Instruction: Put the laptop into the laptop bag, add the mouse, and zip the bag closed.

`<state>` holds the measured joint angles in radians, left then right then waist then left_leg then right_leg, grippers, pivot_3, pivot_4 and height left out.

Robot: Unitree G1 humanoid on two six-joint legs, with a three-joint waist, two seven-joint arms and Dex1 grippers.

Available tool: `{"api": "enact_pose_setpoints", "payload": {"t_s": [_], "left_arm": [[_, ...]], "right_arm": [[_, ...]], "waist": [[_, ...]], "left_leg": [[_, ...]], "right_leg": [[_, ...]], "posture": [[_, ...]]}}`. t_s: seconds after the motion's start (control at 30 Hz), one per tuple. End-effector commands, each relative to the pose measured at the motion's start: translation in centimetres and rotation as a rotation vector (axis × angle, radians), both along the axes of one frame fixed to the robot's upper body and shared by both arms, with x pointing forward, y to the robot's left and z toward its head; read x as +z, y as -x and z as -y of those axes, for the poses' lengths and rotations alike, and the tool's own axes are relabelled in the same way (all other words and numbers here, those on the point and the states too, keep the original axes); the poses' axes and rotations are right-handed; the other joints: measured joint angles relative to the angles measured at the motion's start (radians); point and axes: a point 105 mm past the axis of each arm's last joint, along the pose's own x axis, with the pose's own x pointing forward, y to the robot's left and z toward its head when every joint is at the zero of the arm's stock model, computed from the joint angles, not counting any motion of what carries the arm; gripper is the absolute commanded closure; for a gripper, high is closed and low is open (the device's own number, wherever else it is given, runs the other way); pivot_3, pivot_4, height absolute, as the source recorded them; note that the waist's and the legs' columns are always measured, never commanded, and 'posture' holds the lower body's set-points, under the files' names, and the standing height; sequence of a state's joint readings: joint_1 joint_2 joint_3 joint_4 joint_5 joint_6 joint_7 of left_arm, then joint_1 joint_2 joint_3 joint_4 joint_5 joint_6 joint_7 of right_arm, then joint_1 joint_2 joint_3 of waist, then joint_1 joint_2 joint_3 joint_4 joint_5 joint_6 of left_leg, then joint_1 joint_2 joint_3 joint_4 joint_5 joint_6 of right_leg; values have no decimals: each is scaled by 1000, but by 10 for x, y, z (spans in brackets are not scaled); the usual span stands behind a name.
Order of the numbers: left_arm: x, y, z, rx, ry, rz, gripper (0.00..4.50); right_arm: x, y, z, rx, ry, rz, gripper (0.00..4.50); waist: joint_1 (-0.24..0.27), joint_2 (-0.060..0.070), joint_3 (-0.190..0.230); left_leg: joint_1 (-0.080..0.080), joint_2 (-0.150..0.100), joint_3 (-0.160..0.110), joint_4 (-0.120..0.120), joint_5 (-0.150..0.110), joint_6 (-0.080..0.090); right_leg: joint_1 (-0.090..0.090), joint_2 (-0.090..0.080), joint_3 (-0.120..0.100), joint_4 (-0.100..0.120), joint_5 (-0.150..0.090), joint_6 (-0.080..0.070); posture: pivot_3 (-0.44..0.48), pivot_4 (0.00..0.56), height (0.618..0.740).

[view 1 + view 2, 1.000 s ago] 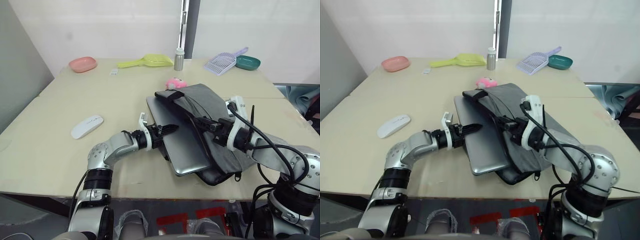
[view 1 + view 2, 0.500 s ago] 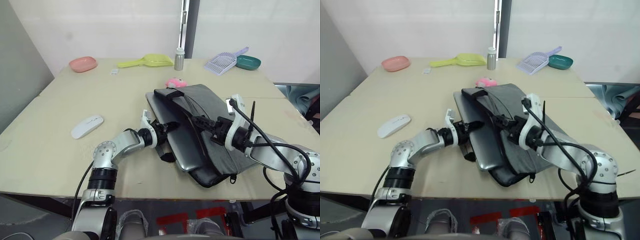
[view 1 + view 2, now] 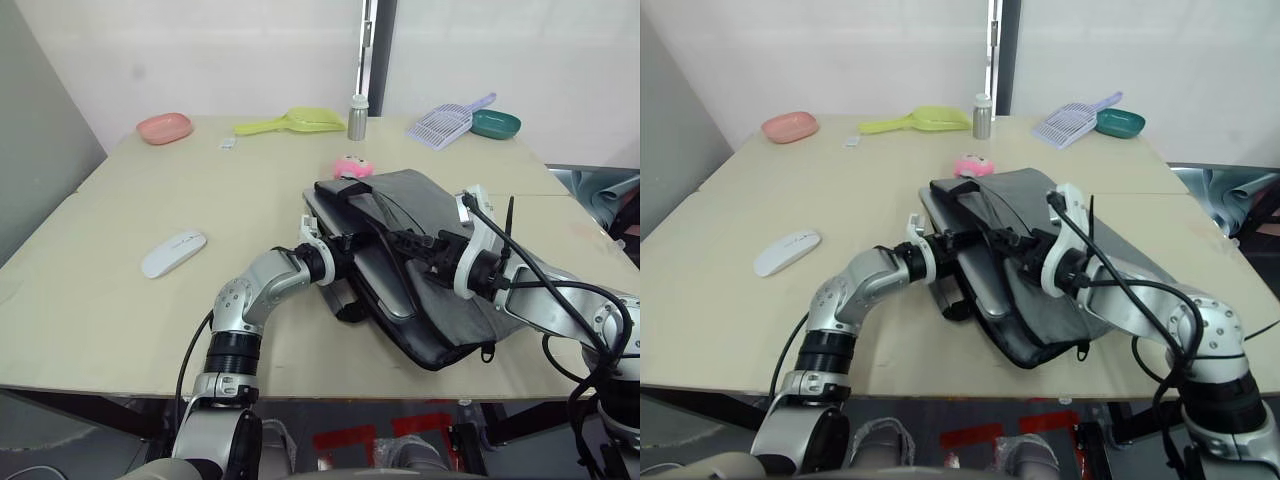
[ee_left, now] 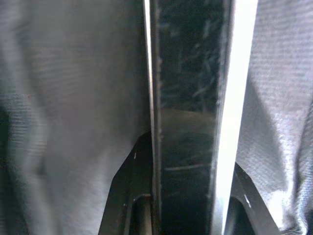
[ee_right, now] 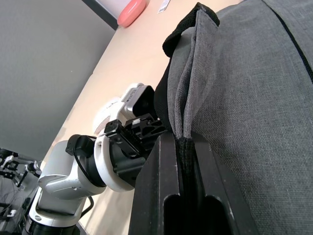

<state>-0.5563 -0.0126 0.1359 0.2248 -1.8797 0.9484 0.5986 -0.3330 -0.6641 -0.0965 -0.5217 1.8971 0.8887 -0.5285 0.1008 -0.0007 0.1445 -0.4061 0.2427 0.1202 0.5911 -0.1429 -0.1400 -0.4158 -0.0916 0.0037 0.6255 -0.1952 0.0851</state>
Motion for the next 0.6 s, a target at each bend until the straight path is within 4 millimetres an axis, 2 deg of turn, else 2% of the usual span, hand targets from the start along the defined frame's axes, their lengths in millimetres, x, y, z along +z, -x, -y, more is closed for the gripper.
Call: {"api": "enact_pose_setpoints", "payload": {"t_s": [0.03, 0.23, 0.4, 0.6], "left_arm": [[32, 11, 17, -111, 45, 169, 3926], [27, 23, 21, -186, 50, 198, 3926], [29, 28, 23, -233, 150, 161, 3926], [24, 23, 22, -216, 132, 150, 3926]], "right_arm": [[15, 5, -6, 26, -35, 50, 4474], [16, 3, -7, 31, -33, 53, 4474], [17, 3, -8, 32, -37, 54, 4474], [18, 4, -7, 32, -37, 53, 4474]], "waist": [[0, 0, 0], [1, 0, 0], [-3, 0, 0], [-2, 0, 0]], "left_leg": [[0, 0, 0, 0, 0, 0], [-1, -1, 0, 0, 0, 0], [0, -1, 0, 0, 0, 0], [0, -1, 0, 0, 0, 0]], "right_leg": [[0, 0, 0, 0, 0, 0], [0, -1, 0, -1, 0, 0], [0, -1, 0, 0, 0, 0], [0, -1, 0, 0, 0, 0]], "posture": [[0, 150, 740], [0, 150, 740], [0, 150, 740], [0, 150, 740]]}}
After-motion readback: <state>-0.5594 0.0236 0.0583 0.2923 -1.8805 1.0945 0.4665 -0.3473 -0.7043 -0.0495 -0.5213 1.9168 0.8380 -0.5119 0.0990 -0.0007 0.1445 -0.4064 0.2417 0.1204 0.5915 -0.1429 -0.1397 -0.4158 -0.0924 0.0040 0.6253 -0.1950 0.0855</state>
